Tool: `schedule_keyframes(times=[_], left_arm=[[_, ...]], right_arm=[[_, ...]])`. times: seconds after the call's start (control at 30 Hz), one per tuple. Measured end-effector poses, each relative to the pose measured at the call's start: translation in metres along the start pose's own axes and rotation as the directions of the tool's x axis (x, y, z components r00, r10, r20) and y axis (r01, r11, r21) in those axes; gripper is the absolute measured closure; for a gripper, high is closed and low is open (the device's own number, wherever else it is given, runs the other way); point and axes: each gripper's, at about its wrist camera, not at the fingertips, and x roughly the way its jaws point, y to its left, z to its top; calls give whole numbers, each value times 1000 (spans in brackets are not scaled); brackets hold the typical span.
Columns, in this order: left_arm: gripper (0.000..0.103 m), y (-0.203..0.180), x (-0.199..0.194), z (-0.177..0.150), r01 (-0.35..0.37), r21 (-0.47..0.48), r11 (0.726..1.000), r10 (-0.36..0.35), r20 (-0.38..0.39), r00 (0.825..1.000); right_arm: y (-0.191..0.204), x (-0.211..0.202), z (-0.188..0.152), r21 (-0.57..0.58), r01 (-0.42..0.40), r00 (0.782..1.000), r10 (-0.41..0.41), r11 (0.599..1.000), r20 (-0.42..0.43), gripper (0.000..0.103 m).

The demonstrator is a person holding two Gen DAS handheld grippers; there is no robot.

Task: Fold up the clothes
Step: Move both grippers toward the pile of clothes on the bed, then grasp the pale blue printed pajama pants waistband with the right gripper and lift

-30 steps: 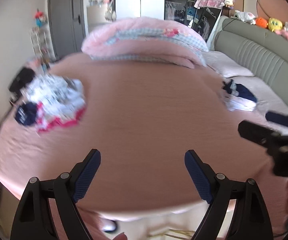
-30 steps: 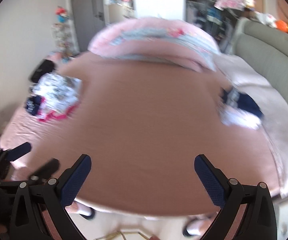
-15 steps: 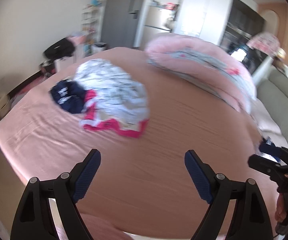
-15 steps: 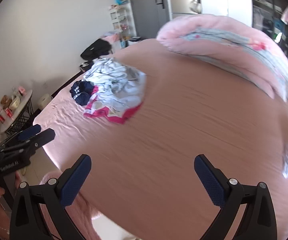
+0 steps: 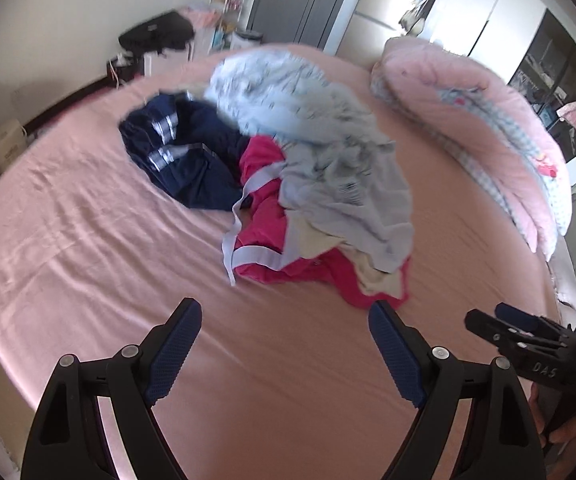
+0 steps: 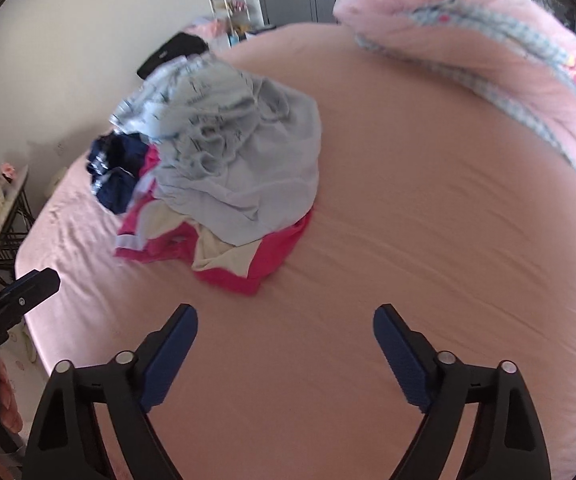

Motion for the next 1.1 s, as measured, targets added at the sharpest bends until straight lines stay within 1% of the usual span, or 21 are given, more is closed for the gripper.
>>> schedule_keyframes(times=[0.1, 0.2, 0.33, 0.4, 0.47, 0.5, 0.6, 0.63, 0.7, 0.73, 0.8, 0.87, 0.93, 1.0, 1.03, 1.1], left_arm=[[18, 5, 18, 8, -2, -37, 999, 1, -4, 1000], [18, 10, 37, 17, -3, -75, 997, 3, -8, 1000], [18, 17, 61, 28, -6, -124, 992, 4, -13, 1000], [18, 20, 74, 33, -7, -149, 989, 5, -16, 1000], [18, 23, 86, 39, -9, -173, 985, 6, -19, 1000], [18, 25, 90, 40, -9, -181, 983, 6, -19, 1000], [18, 28, 89, 35, -10, -175, 984, 9, -6, 1000], [18, 29, 88, 34, -10, -173, 985, 10, -2, 1000], [18, 32, 87, 31, -20, -171, 985, 20, 0, 1000], [18, 33, 88, 30, -21, -169, 985, 21, -4, 1000], [18, 35, 92, 28, -23, -166, 986, 20, -18, 1000], [18, 35, 94, 27, -19, -173, 985, 16, -21, 1000], [18, 32, 94, 25, 6, -180, 984, -8, -10, 1000], [18, 30, 94, 23, 31, -187, 982, -31, 2, 1000], [18, 28, 94, 22, 44, -190, 981, -43, 9, 999], [18, 26, 94, 20, 69, -197, 978, -66, 21, 998]], right_arm=[[8, 34, 8, -14, 10, 1000, -10, 1000, -24, 25], [12, 57, 20, -26, 26, 999, -27, 999, -27, 25], [16, 72, 55, -41, 32, 999, -32, 999, 7, 25], [20, 78, 79, -40, 18, 999, -17, 999, 28, 25], [25, 85, 97, -41, -2, 999, 3, 999, 35, 25], [31, 91, 108, -44, -36, 999, 37, 998, 32, 25], [44, 107, 123, -45, -122, 993, 122, 992, 4, 26], [49, 114, 125, -48, -141, 990, 140, 989, -11, 28], [60, 130, 128, -53, -175, 984, 173, 983, -41, 57], [65, 137, 128, -66, -164, 986, 162, 984, -46, 61], [74, 139, 126, -111, -113, 994, 112, 987, -15, 86], [77, 135, 126, -133, -106, 994, 108, 986, 15, 93], [76, 125, 127, -131, -111, 993, 116, 985, 37, 94], [76, 113, 128, -136, -150, 987, 156, 979, 38, 95], [78, 104, 127, -149, -185, 981, 192, 971, 34, 95], [84, 84, 115, -192, -220, 972, 231, 956, 38, 95]])
